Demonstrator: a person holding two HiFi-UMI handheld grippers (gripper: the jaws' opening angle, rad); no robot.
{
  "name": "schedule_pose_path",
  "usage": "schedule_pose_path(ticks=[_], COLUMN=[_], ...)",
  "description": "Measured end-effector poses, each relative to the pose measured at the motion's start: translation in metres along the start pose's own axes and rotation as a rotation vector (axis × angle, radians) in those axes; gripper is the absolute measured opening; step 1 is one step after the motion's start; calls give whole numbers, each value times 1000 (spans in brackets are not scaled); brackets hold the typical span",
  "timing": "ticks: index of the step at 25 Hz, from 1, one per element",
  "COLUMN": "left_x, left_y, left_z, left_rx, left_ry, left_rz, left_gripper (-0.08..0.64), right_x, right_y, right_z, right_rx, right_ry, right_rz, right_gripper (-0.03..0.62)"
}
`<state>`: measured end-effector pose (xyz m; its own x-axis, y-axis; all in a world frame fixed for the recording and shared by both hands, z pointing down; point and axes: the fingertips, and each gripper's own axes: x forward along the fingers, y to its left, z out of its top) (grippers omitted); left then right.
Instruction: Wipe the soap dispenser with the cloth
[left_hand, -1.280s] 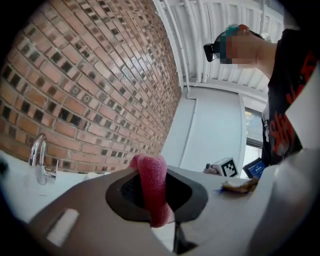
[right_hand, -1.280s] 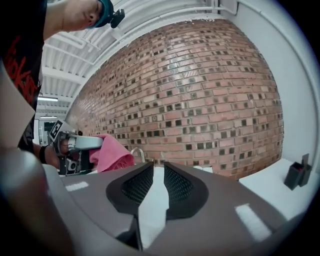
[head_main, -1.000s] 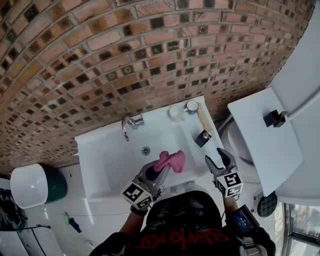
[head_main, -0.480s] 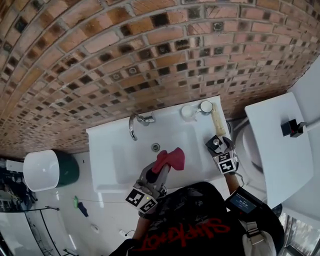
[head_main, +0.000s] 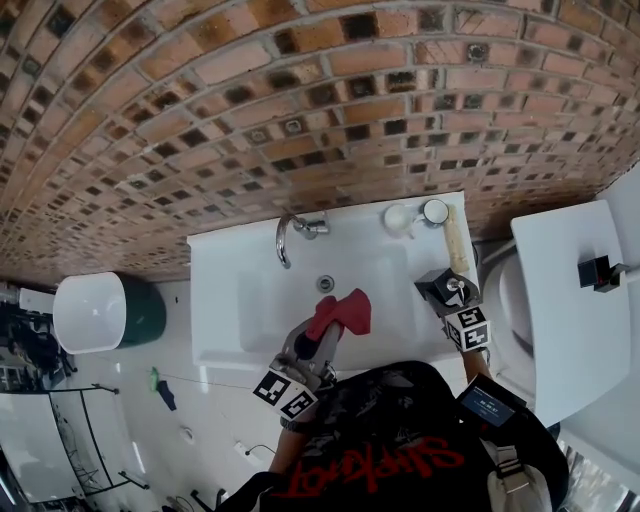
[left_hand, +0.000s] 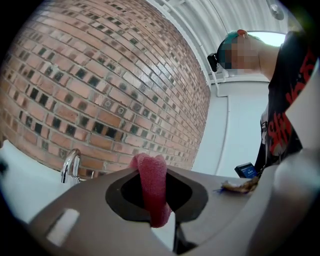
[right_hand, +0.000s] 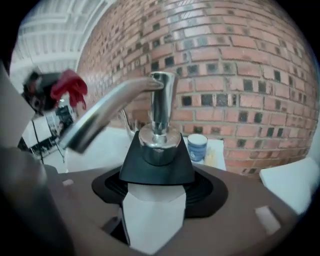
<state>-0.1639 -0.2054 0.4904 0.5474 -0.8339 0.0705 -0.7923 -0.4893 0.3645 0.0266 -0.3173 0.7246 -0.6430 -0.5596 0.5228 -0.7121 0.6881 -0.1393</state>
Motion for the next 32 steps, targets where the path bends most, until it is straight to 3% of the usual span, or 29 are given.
schedule_pose_path(ticks=[3,6,10,13,16,21,26,28,30,31,32], left_x=[11,22,22,29,42,44,49,52,50,47,45], left_y=[-11,-30,-75,-95,-92,-86,-62,-43,-30,-30,-36], left_z=[8,28,62,44,9,-9,-40,-64,-81,-79,-68], left_rx=[23,74,78,153,263,232,277,411,630,688,690], left_ry=[10,-15,-82,55,179,191,269,365,452,448,405], left_rz=[-80,-190,-465,-584,-553,-564,-497,-414,-323,-308,-314], left_gripper=[46,46,46,46,46,46,46,46,46,46,46], right_x=[-44,-85,-103,-111,-128,-156,-174,-181,-187,-188,-187], right_y=[44,98,144,160,173,184,181,180,178,178,176], right_z=[71,124,141,143,158,176,186,191,194,194,193], right_rx=[-31,-164,-417,-497,-494,-551,-564,-564,-551,-543,-538], right_ry=[-178,-261,-177,-139,-205,-258,-292,-321,-345,-348,-341], right_rz=[189,330,332,324,354,370,345,344,346,338,320], right_gripper=[302,302,302,302,302,301,301,301,301,301,301])
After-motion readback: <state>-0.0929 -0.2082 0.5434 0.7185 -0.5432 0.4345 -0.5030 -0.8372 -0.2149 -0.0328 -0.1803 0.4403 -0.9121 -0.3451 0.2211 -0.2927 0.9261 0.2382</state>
